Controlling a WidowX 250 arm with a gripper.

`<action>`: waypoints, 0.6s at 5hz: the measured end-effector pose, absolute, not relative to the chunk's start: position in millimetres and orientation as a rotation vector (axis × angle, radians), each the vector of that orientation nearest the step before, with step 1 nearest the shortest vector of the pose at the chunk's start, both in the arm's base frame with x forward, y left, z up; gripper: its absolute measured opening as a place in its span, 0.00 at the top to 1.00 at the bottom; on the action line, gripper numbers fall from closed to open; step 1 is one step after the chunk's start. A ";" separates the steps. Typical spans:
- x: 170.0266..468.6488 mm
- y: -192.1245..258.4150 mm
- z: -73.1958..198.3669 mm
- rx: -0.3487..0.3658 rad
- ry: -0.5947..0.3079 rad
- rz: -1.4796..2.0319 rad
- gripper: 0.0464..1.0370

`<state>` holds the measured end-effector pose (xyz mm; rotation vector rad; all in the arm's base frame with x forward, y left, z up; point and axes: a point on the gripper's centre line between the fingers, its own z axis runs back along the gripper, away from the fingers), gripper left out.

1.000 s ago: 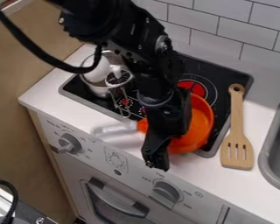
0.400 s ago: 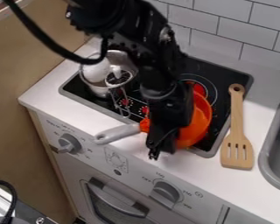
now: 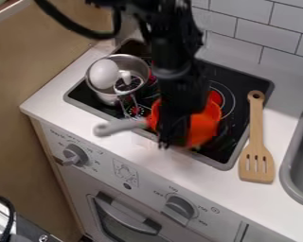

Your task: Moved the orange pot to the right burner

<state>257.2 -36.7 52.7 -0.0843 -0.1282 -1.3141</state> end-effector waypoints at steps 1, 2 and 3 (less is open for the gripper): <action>275.2 -27.4 78.9 -0.082 -0.130 -1.318 0.99; 292.1 -18.5 91.3 -0.079 -0.133 -1.313 0.99; 306.9 -11.4 85.4 -0.068 -0.140 -1.317 0.99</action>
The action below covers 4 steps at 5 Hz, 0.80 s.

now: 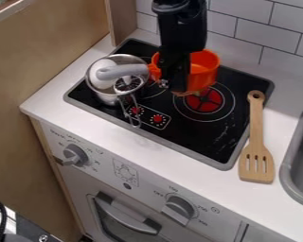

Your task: Moved the orange pot to the right burner

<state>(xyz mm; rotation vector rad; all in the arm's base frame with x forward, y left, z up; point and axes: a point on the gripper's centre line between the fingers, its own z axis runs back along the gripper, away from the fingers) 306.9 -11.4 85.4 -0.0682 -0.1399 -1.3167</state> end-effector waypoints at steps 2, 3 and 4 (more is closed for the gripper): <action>322.8 -5.9 72.2 -0.022 -0.163 -1.309 0.99; 326.4 -11.8 71.6 0.014 -0.167 -1.300 0.99; 328.1 -19.2 65.7 0.042 -0.146 -1.274 0.99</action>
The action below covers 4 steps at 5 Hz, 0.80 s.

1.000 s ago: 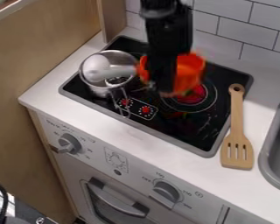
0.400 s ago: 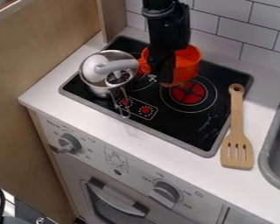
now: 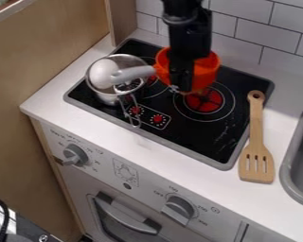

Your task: Moved the orange pot to the right burner

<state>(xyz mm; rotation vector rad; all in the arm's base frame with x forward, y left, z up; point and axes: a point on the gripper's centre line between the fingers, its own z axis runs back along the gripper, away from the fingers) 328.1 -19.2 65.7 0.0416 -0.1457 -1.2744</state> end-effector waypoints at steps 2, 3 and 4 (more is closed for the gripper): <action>328.3 -21.1 62.2 0.059 -0.152 -1.295 0.81; 326.6 -22.0 62.0 0.048 -0.146 -1.304 0.56; 323.9 -18.9 62.0 0.031 -0.132 -1.300 0.26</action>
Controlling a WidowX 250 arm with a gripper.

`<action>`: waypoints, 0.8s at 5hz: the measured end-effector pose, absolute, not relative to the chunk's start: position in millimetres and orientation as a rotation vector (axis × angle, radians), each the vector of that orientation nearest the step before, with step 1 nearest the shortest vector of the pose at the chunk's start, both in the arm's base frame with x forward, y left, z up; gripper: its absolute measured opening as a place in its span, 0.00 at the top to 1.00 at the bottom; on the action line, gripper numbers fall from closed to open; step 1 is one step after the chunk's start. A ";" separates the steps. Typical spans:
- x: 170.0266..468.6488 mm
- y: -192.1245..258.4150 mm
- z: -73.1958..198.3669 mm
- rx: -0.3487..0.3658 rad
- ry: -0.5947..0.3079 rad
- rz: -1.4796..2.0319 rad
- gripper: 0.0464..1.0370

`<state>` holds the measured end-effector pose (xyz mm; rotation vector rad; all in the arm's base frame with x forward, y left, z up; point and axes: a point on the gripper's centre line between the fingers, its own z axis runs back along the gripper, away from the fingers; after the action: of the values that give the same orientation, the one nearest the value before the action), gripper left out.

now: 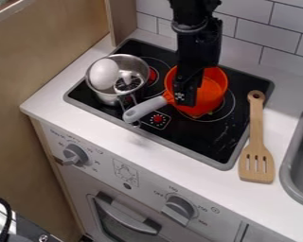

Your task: Moved the orange pot to the right burner

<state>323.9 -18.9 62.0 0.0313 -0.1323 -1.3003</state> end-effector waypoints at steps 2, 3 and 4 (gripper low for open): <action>324.9 -13.1 70.6 0.002 -0.117 -1.292 0.04; 321.6 -10.5 74.7 -0.028 -0.092 -1.288 0.04; 316.1 -8.9 85.2 -0.071 -0.066 -1.285 0.04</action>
<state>316.1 -8.9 85.2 -0.0709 -0.0659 -1.2847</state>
